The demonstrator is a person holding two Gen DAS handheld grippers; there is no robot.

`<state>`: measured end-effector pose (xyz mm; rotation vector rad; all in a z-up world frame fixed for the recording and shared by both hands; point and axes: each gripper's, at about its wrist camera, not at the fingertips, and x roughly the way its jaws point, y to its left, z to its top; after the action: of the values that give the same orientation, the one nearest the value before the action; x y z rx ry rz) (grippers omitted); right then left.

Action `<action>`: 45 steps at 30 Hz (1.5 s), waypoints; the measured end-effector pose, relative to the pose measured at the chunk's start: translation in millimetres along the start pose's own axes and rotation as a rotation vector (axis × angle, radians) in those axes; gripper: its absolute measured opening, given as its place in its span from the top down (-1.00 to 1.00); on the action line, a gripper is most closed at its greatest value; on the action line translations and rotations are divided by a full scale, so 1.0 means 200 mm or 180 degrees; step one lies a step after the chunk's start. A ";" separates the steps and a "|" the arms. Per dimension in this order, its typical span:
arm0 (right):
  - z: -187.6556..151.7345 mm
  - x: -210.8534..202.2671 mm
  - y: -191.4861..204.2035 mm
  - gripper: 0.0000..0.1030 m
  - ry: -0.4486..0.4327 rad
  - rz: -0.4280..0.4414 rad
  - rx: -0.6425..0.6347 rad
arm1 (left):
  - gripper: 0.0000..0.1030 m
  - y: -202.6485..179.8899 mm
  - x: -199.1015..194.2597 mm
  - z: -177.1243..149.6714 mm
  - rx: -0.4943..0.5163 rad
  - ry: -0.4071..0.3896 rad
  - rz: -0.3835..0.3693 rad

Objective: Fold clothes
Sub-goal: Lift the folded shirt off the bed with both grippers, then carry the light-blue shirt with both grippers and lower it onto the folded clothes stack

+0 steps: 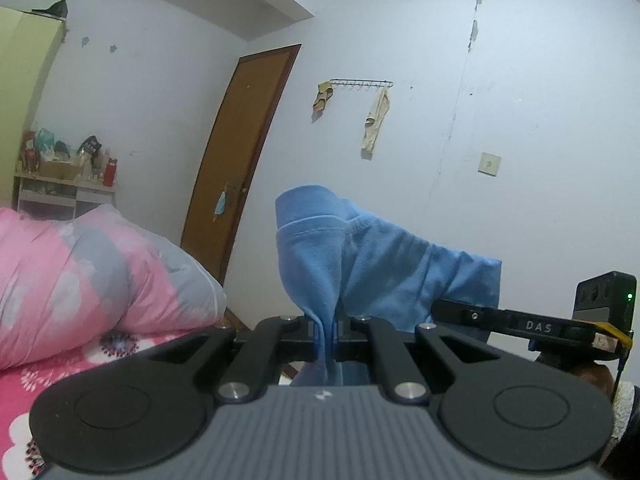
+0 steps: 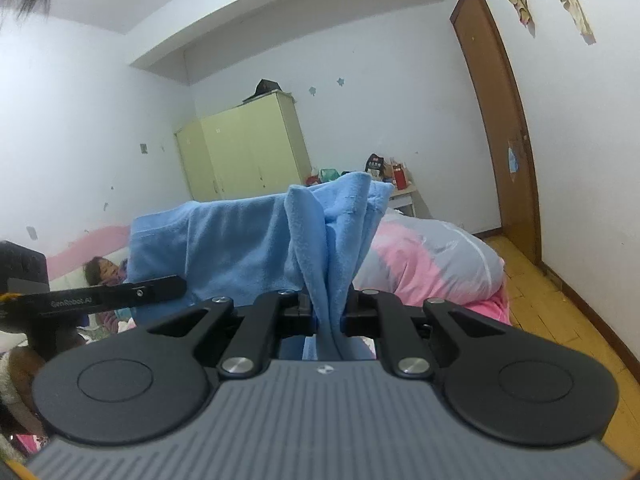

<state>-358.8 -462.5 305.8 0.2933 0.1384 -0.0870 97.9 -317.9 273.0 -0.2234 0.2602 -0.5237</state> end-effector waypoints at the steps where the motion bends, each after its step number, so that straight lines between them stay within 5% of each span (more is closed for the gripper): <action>1: 0.02 0.03 -0.07 0.86 0.0000 0.0034 0.0020 | 0.88 -0.03 0.06 0.00 0.0003 0.0001 0.0026; 10: 0.12 0.31 -0.66 0.86 0.0202 0.0327 0.0186 | 0.88 -0.13 0.58 -0.08 -0.0122 0.0161 0.0294; 18: 0.08 0.58 -0.97 0.86 0.0425 0.0496 0.0435 | 0.88 -0.06 0.94 -0.19 -0.0341 0.0358 0.0457; 35: -0.37 1.48 -1.39 0.85 0.1277 0.0703 0.1038 | 0.87 0.70 1.62 -0.52 -0.0995 0.1089 0.0745; 45: -0.70 1.72 -1.64 0.79 0.1593 0.0454 0.1765 | 0.69 1.01 1.85 -0.76 -0.1417 0.1357 0.0842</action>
<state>-72.0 -756.6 30.4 0.8760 0.5931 0.0953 454.6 -362.1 5.4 -0.5022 0.8134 -0.2390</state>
